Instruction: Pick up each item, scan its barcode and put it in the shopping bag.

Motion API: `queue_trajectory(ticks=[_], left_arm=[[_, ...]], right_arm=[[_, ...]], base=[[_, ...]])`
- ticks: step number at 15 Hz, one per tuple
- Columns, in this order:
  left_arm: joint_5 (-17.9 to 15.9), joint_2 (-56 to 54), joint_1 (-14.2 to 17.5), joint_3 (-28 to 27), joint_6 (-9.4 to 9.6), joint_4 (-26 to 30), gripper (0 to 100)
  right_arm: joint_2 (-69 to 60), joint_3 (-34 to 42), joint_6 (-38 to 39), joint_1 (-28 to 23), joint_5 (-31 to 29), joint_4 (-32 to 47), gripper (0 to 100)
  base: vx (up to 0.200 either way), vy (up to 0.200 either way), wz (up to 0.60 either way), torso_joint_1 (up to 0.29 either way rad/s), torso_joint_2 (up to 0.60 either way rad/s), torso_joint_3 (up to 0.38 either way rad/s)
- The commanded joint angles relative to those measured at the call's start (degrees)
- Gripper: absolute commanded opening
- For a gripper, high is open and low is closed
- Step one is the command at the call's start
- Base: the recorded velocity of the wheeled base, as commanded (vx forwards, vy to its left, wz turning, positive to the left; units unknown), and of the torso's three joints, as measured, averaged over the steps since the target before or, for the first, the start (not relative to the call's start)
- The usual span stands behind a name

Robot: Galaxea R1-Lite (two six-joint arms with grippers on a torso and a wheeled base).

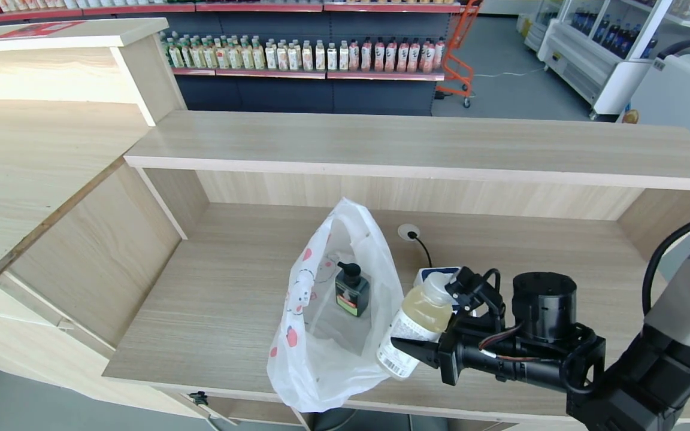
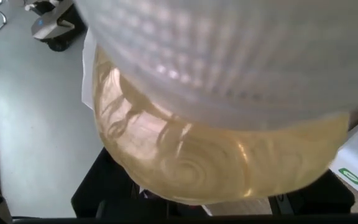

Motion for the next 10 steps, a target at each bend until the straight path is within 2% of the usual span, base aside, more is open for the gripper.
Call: queue_trajectory(ticks=[1,5,10], left_arm=[[0.04,-0.02,0.00,0.00,0.02,0.00,100],[0.04,-0.02,0.00,0.00,0.02,0.00,100],[0.04,-0.02,0.00,0.00,0.02,0.00,100]], right_arm=[[1.44,-1.92,0.18,-0.64,1.61,0.09,0],[4.16,-3.85,0.01,-2.13,6.53,-1.05,0],[8.03,-6.05,-1.31,-3.89,7.59,-3.42,0]], base=[[0.000,0.000,0.00,0.000,0.00,0.000],[0.000,0.000,0.00,0.000,0.00,0.000],[0.000,0.000,0.00,0.000,0.00,0.000]])
